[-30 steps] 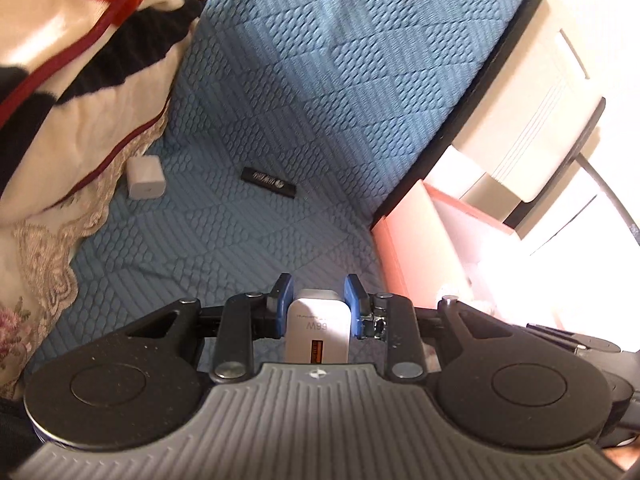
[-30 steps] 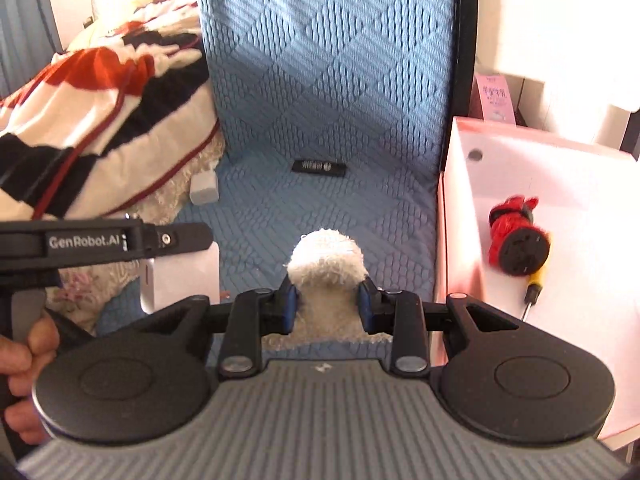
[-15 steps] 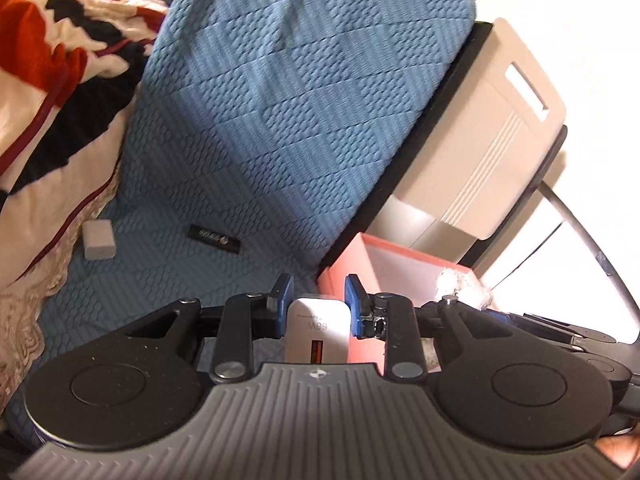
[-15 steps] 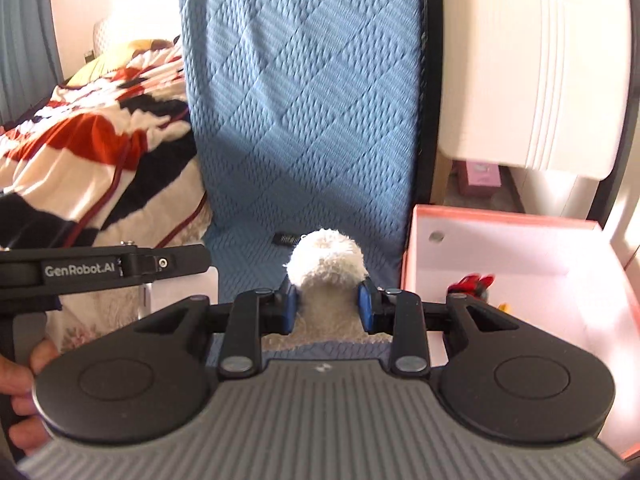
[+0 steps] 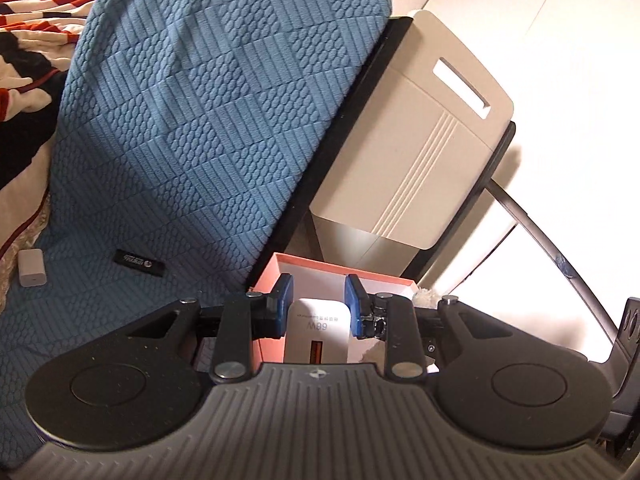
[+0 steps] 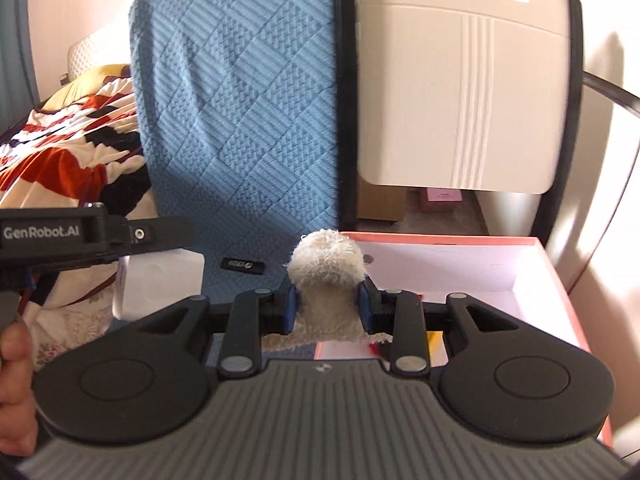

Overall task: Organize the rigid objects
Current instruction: 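Carry the charger in the left gripper while the right gripper carries the hair clip toward the box, then lower the charger and hair clip into the box and open both grippers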

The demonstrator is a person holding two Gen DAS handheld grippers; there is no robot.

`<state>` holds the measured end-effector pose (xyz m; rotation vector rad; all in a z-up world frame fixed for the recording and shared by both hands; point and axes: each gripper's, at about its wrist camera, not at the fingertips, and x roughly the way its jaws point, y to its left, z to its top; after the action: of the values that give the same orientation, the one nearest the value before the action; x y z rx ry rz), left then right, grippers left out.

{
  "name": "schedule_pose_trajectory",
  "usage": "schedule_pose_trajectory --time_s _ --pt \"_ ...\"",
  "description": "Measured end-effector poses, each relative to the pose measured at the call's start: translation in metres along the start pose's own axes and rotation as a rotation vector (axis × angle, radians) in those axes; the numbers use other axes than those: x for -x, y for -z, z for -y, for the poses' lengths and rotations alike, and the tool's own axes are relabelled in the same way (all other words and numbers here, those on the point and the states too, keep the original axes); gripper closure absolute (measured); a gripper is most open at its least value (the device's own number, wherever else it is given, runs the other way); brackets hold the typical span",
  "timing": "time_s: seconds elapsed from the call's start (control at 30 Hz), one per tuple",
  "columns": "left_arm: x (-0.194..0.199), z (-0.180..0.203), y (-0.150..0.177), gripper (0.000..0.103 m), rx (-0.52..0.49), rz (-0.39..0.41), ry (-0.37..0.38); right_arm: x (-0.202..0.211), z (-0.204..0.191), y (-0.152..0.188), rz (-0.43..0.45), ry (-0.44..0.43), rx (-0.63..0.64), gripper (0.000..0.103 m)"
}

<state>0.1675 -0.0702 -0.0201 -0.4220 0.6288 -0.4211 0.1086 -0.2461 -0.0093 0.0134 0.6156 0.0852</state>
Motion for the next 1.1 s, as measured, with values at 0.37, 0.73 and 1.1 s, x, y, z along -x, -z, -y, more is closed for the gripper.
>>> schedule_pose_trajectory --time_s 0.37,0.73,1.1 --pt "-0.059 0.052 0.052 0.070 -0.048 -0.128 0.027 0.002 0.062 0.030 -0.064 0.066 -0.065 0.069" --pt "-0.102 0.063 0.099 0.070 -0.066 -0.247 -0.007 -0.026 0.102 0.079 -0.189 0.089 -0.130 0.069" --pt "-0.117 0.062 0.116 0.070 -0.068 -0.302 -0.025 -0.040 0.113 0.107 -0.258 0.081 -0.174 0.068"
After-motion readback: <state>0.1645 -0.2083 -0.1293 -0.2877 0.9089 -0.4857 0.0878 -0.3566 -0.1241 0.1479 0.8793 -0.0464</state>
